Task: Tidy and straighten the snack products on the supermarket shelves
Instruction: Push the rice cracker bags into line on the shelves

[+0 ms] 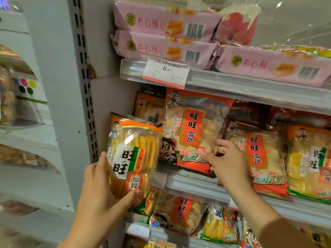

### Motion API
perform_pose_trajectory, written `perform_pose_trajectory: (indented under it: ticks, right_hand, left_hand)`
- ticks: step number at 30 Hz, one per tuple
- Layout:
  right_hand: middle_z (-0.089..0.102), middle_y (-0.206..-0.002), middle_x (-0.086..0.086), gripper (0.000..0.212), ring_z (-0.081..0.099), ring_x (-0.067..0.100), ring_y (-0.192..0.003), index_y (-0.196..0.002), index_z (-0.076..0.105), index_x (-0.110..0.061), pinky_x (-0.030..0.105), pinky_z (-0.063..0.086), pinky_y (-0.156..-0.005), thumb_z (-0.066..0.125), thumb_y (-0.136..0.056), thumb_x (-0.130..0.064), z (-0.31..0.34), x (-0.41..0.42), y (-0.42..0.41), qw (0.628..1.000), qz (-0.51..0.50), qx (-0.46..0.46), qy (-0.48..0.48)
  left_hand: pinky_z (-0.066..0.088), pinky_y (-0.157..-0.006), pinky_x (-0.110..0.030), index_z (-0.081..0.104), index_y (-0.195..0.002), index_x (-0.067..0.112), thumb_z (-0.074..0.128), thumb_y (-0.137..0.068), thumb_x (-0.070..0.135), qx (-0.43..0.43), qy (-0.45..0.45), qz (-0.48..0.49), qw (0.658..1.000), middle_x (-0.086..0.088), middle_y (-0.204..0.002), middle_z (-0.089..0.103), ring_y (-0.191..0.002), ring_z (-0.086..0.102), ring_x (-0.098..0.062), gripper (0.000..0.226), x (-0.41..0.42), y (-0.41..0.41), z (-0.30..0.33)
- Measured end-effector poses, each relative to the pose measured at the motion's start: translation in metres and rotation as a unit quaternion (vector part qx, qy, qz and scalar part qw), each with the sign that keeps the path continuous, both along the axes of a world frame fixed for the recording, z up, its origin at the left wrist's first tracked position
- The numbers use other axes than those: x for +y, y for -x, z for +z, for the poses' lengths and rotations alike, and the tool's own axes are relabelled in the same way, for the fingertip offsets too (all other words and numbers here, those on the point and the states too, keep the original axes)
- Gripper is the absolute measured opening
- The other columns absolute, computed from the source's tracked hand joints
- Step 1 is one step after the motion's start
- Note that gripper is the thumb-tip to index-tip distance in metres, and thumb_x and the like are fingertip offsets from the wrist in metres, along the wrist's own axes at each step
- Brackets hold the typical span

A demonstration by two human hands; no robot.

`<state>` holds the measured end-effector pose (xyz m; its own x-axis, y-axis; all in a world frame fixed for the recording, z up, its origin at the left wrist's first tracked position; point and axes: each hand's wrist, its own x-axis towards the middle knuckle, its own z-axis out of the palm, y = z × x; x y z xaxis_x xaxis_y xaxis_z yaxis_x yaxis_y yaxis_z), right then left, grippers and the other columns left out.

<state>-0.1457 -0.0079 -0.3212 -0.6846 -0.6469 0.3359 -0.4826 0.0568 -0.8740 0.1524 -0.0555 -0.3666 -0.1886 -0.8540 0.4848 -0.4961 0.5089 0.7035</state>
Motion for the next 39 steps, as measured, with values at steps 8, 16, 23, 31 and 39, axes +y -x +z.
perform_pose_trajectory:
  ticks: [8,16,23,31,39]
  right_hand:
    - [0.054,-0.097,-0.015,0.061,0.062,0.005,-0.087,-0.117,0.056,-0.028,0.036,0.056,-0.071,0.085,-0.065,-0.045,-0.011,-0.051,-0.058,0.998,0.060,0.031,-0.011]
    - [0.048,-0.080,-0.024,0.050,0.050,-0.010,-0.064,-0.103,0.042,-0.035,0.009,0.031,-0.047,0.081,-0.073,-0.040,-0.011,-0.059,-0.076,0.994,0.039,0.097,-0.034]
    - [0.048,-0.091,-0.026,0.049,0.052,-0.004,-0.081,-0.105,0.043,-0.038,0.018,0.038,-0.057,0.079,-0.073,-0.040,-0.009,-0.058,-0.074,0.995,0.065,0.064,-0.034]
    - [0.059,-0.098,-0.021,0.052,0.063,0.000,-0.080,-0.105,0.050,-0.039,0.025,0.054,-0.068,0.082,-0.067,-0.053,0.015,-0.010,-0.019,0.999,0.027,0.011,0.027]
    - [0.064,-0.110,-0.004,0.056,0.061,0.018,-0.102,-0.121,0.056,-0.022,0.037,0.050,-0.087,0.081,-0.075,-0.042,0.009,0.031,0.017,0.993,-0.042,0.074,-0.082]
  left_hand:
    - [0.040,-0.084,-0.029,0.006,-0.153,0.031,0.085,-0.065,0.048,-0.037,0.023,-0.010,0.999,0.012,-0.121,0.031,-0.110,0.039,-0.007,0.120,0.012,-0.026,-0.019]
    - [0.041,-0.080,-0.026,0.009,-0.155,0.029,0.083,-0.062,0.057,-0.029,-0.012,-0.013,0.999,0.016,-0.120,0.029,-0.107,0.040,-0.004,0.123,0.018,-0.029,-0.023]
    - [0.039,-0.081,-0.026,0.009,-0.156,0.027,0.070,-0.056,0.071,-0.009,-0.045,-0.037,0.998,0.013,-0.121,0.030,-0.107,0.039,-0.003,0.125,0.020,-0.019,-0.017]
    - [0.037,-0.091,-0.029,0.015,-0.155,0.018,0.082,-0.059,0.061,0.018,-0.015,-0.037,0.999,0.004,-0.125,0.037,-0.111,0.031,0.006,0.125,0.004,0.000,0.001]
    - [0.044,-0.080,-0.036,0.042,-0.122,0.013,0.085,-0.065,0.044,0.002,0.041,-0.032,0.999,-0.010,-0.113,0.049,-0.104,0.042,-0.018,0.078,-0.050,0.043,0.052]
